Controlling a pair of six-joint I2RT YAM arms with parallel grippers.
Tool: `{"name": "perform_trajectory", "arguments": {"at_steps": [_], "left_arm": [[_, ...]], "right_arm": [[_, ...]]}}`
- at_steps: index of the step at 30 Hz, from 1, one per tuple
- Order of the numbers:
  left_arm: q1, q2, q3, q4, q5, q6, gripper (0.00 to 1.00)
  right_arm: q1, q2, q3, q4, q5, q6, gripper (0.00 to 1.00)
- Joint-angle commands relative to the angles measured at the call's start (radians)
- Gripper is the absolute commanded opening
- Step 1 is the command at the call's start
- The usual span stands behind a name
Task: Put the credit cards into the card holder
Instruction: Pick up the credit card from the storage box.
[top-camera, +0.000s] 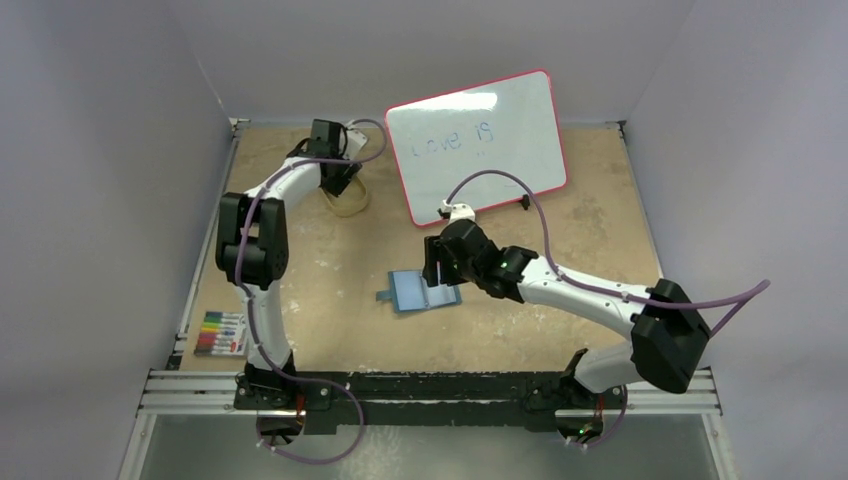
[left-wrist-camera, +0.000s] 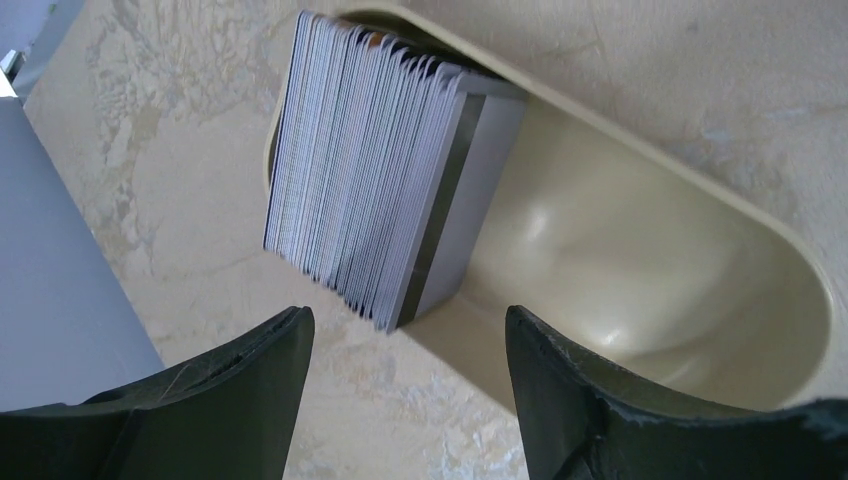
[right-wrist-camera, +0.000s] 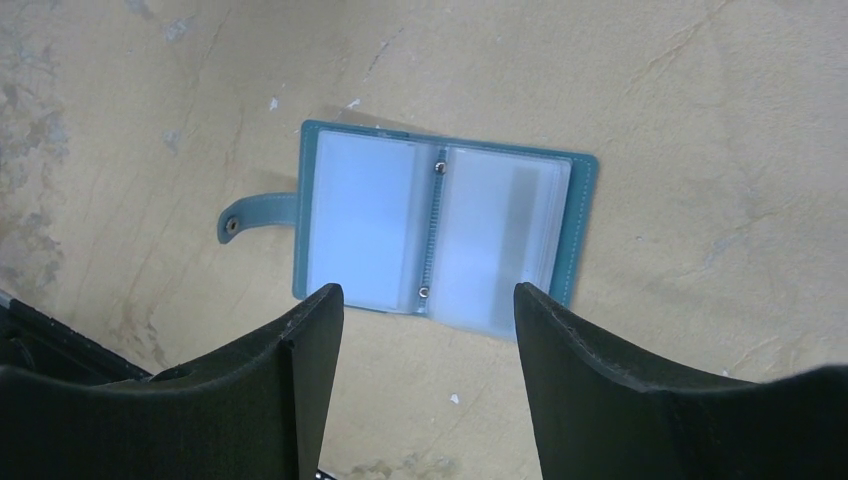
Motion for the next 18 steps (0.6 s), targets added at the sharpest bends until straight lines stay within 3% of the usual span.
{"name": "perform_trajectory", "arguments": {"at_steps": [1,11,18], "left_arm": [[0.008,0.046,0.081,0.064,-0.032,0.021,0.69],[0.007,0.063,0.059,0.176,-0.115,0.057,0.62],[0.006,0.057,0.048,0.179,-0.096,0.074,0.54]], "right_arm": [[-0.019,-0.038,0.036,-0.021,0.033,-0.01,0.66],[-0.058,-0.013,0.036,-0.027,0.017,-0.015,0.66],[-0.067,0.011,0.035,-0.01,-0.001,-0.022,0.66]]}}
